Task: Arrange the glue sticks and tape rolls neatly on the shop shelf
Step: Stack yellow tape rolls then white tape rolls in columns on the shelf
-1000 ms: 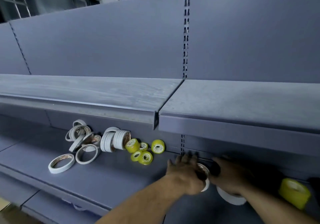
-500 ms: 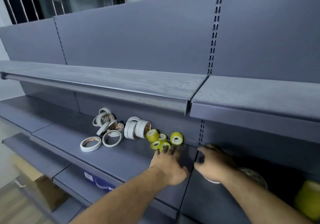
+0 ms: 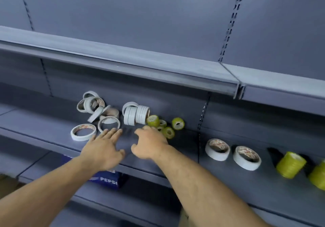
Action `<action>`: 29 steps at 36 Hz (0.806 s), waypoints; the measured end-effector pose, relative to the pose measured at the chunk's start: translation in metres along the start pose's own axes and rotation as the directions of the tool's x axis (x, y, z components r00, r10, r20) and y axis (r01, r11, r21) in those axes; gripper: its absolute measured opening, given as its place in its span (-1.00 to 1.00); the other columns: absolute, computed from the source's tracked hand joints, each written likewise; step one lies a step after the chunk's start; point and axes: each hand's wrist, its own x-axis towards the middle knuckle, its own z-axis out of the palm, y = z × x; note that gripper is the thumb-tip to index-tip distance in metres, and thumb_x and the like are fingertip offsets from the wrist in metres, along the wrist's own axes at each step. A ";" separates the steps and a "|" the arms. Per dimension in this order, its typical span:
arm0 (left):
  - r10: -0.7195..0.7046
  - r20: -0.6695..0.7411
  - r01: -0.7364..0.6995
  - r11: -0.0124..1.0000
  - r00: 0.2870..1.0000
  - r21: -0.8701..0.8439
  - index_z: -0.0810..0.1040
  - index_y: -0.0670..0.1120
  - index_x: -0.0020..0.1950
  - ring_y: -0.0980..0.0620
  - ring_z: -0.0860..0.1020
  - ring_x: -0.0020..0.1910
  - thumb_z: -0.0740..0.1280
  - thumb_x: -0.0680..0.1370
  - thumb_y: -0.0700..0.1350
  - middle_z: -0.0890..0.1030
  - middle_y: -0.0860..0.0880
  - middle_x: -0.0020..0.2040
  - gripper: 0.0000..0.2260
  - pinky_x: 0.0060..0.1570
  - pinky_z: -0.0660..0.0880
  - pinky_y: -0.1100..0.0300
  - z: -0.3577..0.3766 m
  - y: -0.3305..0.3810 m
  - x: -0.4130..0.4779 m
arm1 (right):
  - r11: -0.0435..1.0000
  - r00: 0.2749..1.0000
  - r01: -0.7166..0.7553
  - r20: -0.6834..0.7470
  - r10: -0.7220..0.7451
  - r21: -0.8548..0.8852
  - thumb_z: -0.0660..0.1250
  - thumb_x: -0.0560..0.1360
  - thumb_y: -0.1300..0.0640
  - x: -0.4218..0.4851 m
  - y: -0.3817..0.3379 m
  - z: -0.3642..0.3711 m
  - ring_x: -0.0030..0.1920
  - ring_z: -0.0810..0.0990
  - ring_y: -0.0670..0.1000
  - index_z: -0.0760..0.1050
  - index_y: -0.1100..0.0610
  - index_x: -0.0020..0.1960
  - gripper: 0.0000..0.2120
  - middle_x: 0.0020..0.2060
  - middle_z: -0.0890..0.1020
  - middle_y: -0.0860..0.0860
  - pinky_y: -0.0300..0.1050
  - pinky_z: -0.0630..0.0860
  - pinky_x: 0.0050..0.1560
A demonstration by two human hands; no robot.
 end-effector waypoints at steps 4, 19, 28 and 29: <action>-0.028 0.002 0.028 1.000 1.000 -0.007 -0.12 0.07 0.64 0.01 -0.11 0.61 0.10 0.57 0.21 -0.09 0.06 0.64 -0.29 0.56 -0.11 -0.07 -0.006 -0.042 0.000 | 1.000 1.000 0.021 0.015 -0.021 0.000 0.25 0.51 -0.11 0.023 -0.034 0.010 0.37 0.36 0.14 0.40 0.05 0.41 -0.50 0.34 0.43 0.07 0.08 0.44 0.29; -0.171 0.057 0.171 0.985 0.984 -0.003 -0.07 0.11 0.63 -0.02 -0.05 0.61 0.11 0.54 0.16 0.04 0.07 0.63 -0.31 0.56 -0.10 -0.11 -0.013 -0.135 0.024 | 0.981 0.983 0.181 0.019 -0.183 0.067 0.29 0.49 -0.03 0.112 -0.099 0.040 0.18 0.51 0.14 0.38 0.02 -0.04 -0.84 0.18 0.54 0.04 -0.05 0.45 0.01; 0.002 0.001 -0.002 1.000 1.000 -0.015 0.47 0.10 0.30 0.01 0.35 0.44 0.22 0.50 0.18 0.51 0.09 0.33 -0.60 0.36 0.33 -0.03 0.006 -0.169 0.076 | 0.995 0.995 0.087 0.035 -0.088 0.042 0.34 0.48 0.00 0.145 -0.116 0.059 0.07 0.58 0.11 0.46 0.03 0.00 -0.85 0.07 0.58 0.00 -0.09 0.48 -0.12; 0.038 -0.009 -0.038 0.999 0.999 0.000 0.51 0.11 0.20 0.01 0.44 0.34 0.22 0.48 0.16 0.56 0.12 0.24 -0.66 0.26 0.40 0.03 0.007 -0.172 0.082 | 0.998 0.998 0.056 0.040 -0.057 0.027 0.36 0.48 0.00 0.147 -0.117 0.060 0.06 0.59 0.11 0.47 0.04 0.00 -0.83 0.06 0.59 0.01 -0.09 0.48 -0.14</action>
